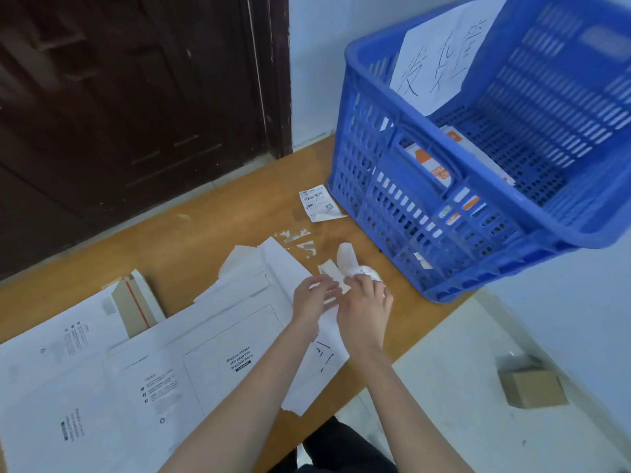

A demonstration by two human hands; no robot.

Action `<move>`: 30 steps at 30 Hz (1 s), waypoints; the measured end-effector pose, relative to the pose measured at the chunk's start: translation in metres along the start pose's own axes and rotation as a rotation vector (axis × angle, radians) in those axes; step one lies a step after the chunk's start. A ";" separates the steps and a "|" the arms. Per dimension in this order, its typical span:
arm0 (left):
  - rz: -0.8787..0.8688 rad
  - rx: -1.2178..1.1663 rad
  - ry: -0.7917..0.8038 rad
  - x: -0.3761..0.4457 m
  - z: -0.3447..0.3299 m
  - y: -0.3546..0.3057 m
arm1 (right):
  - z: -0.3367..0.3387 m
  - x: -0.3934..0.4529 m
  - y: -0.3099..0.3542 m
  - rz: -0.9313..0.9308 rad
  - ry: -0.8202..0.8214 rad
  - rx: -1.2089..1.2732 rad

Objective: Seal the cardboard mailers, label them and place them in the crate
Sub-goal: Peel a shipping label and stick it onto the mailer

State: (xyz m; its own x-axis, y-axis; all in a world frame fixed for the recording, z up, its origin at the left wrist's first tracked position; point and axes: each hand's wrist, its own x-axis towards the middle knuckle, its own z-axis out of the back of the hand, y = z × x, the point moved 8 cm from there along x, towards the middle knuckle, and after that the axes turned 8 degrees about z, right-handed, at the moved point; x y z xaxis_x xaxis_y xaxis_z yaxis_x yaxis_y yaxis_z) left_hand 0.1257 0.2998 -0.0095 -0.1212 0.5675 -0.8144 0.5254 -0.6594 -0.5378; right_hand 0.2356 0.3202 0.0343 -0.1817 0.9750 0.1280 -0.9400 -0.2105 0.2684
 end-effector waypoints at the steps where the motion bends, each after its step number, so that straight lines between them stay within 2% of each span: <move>1: -0.004 -0.047 -0.002 -0.003 0.001 -0.004 | 0.003 0.000 0.011 0.059 -0.023 0.022; 5: -0.021 -0.089 -0.058 -0.009 0.017 -0.014 | 0.005 -0.003 0.050 0.240 -0.052 0.160; 8: -0.032 -0.128 -0.100 -0.012 0.040 -0.016 | 0.005 -0.007 0.063 0.251 -0.042 0.274; 12: -0.042 -0.140 -0.090 -0.017 0.057 -0.016 | 0.006 -0.004 0.069 0.121 -0.024 0.487; 16: -0.039 -0.157 0.011 -0.022 0.059 -0.016 | 0.000 0.001 0.067 -0.040 0.017 0.667; 24: -0.115 -0.118 0.025 -0.026 0.071 -0.029 | 0.005 -0.002 0.070 -0.185 0.069 0.916; 30: -0.097 -0.085 0.093 -0.030 0.066 -0.034 | 0.010 -0.007 0.074 -0.220 0.069 1.005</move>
State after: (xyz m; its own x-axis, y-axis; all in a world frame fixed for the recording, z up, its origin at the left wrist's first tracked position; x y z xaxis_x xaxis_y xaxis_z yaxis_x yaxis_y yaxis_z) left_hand 0.0560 0.2724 0.0186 -0.0985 0.6722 -0.7338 0.5845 -0.5577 -0.5893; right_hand 0.1700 0.2971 0.0632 -0.0809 0.9945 -0.0671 -0.2844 0.0415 0.9578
